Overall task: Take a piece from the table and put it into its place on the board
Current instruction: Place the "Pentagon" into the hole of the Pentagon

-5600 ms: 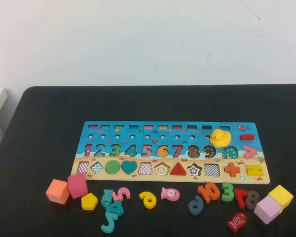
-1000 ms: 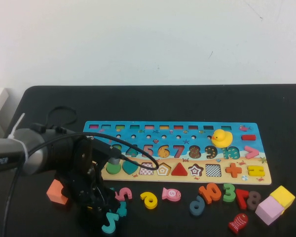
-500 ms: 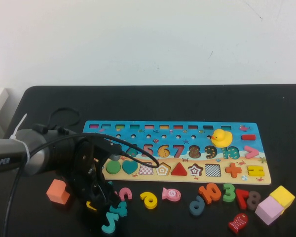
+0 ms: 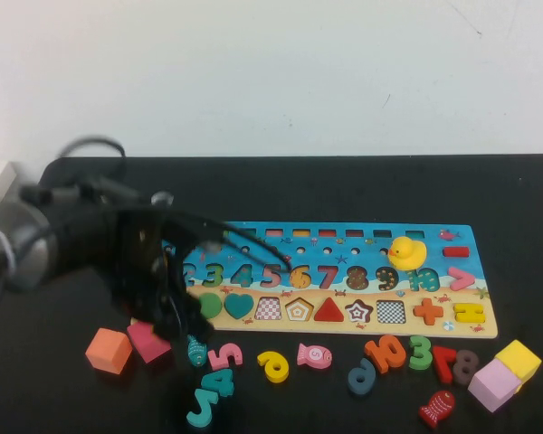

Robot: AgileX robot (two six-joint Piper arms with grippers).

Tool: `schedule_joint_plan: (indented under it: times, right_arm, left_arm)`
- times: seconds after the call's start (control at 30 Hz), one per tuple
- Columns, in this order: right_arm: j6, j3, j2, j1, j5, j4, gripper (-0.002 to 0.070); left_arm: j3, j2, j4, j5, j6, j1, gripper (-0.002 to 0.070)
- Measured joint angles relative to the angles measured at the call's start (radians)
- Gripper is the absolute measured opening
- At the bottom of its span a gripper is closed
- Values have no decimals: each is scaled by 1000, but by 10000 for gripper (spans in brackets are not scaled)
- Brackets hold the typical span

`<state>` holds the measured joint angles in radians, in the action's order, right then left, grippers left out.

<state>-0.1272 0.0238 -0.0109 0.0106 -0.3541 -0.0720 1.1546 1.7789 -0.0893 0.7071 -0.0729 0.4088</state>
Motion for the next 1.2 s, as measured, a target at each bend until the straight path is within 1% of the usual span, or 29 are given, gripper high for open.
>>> schedule_joint_plan:
  times: [0.1,0.2,0.27,0.37,0.57,0.73,0.83,0.9,1.1,1.2]
  right_arm:
    - [0,0,0,0,0,0,19]
    - [0,0,0,0,0,0,19]
    - [0,0,0,0,0,0,19]
    - [0,0,0,0,0,0,19]
    - [0,0,0,0,0,0,19]
    - [0,0,0,0,0,0,19]
    - [0,0,0,0,0,0,19]
    - [0,0,0,0,0,0,19]
    - [0,0,0,0,0,0,19]
    - [0,0,0,0,0,0,19]
  left_arm:
    - [64,-29,49,48,-140,18,312]
    - [119,-29,133,86,-356,39,312]
    - [143,-14,189,89,-484,56,312]
    - [167,19,259,76,-615,71,312]
    - [202,113,278,-5,-760,80,312]
    - [260,192,278,-18,-795,80,312]
    - [309,226,289,-18,-846,80,312]
    - [336,240,310,-18,-908,80,312]
    - [363,259,400,-20,-1168,80,312]
    - [363,271,461,-20,-1248,80,312]
